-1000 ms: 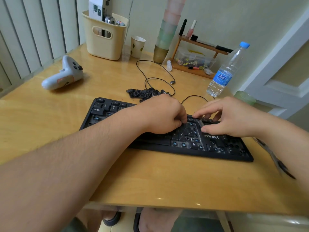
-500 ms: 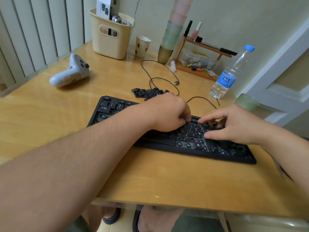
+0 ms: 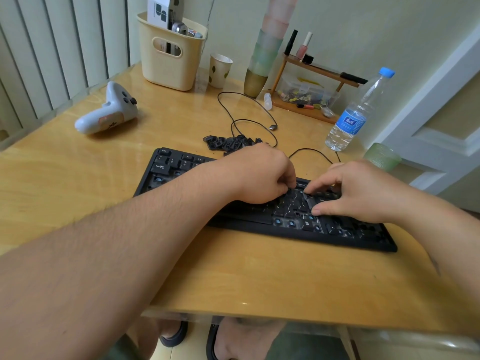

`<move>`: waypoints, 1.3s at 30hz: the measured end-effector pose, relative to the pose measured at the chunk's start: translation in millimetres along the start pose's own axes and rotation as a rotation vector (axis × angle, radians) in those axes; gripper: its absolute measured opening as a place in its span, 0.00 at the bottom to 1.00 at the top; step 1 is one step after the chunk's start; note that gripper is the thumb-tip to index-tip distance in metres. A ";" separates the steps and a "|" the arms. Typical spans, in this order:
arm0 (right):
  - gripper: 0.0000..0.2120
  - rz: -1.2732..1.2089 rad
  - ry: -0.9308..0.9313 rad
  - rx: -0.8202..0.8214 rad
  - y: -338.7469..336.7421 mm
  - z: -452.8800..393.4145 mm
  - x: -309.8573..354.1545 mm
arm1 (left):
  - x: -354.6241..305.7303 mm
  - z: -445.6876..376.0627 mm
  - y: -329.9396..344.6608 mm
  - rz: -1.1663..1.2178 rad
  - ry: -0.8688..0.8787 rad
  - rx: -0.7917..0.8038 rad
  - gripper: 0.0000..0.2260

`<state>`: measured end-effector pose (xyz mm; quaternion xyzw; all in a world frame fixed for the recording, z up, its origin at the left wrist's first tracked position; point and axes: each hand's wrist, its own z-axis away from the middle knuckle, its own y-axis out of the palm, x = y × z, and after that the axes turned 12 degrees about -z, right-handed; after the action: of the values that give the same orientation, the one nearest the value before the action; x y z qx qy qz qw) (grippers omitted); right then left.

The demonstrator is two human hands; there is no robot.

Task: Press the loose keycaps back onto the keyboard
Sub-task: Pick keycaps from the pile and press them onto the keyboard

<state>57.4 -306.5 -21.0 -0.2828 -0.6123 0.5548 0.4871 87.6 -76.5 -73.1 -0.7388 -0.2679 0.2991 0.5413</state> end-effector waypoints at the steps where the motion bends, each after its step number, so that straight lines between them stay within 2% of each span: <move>1: 0.17 0.003 0.004 0.002 0.3 -0.8 -0.7 | -0.1 0.0 -0.2 -0.001 -0.001 -0.001 0.10; 6: 0.16 0.082 -0.010 0.049 0.7 -5.7 -6.1 | -0.9 -0.1 -0.7 -0.007 -0.005 0.003 0.11; 10: 0.07 0.024 -0.072 0.051 5.2 -10.0 -5.2 | -1.5 -0.1 0.3 -0.003 -0.005 0.013 0.11; 20: 0.08 -0.051 -0.085 -0.117 16.1 -0.9 -19.8 | -2.2 -0.5 -0.1 0.009 -0.003 0.021 0.11; 31: 0.06 -0.089 -0.139 -0.149 23.2 1.7 -21.7 | -5.9 -2.4 4.6 -0.002 0.011 -0.009 0.11; 39: 0.06 0.026 -0.200 -0.101 18.2 -3.7 -15.2 | -10.8 -2.9 5.8 -0.042 0.061 -0.044 0.14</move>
<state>62.8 -314.4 -43.0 -0.2580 -0.6816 0.5547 0.4015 82.9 -87.7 -76.4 -0.7536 -0.2732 0.2589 0.5389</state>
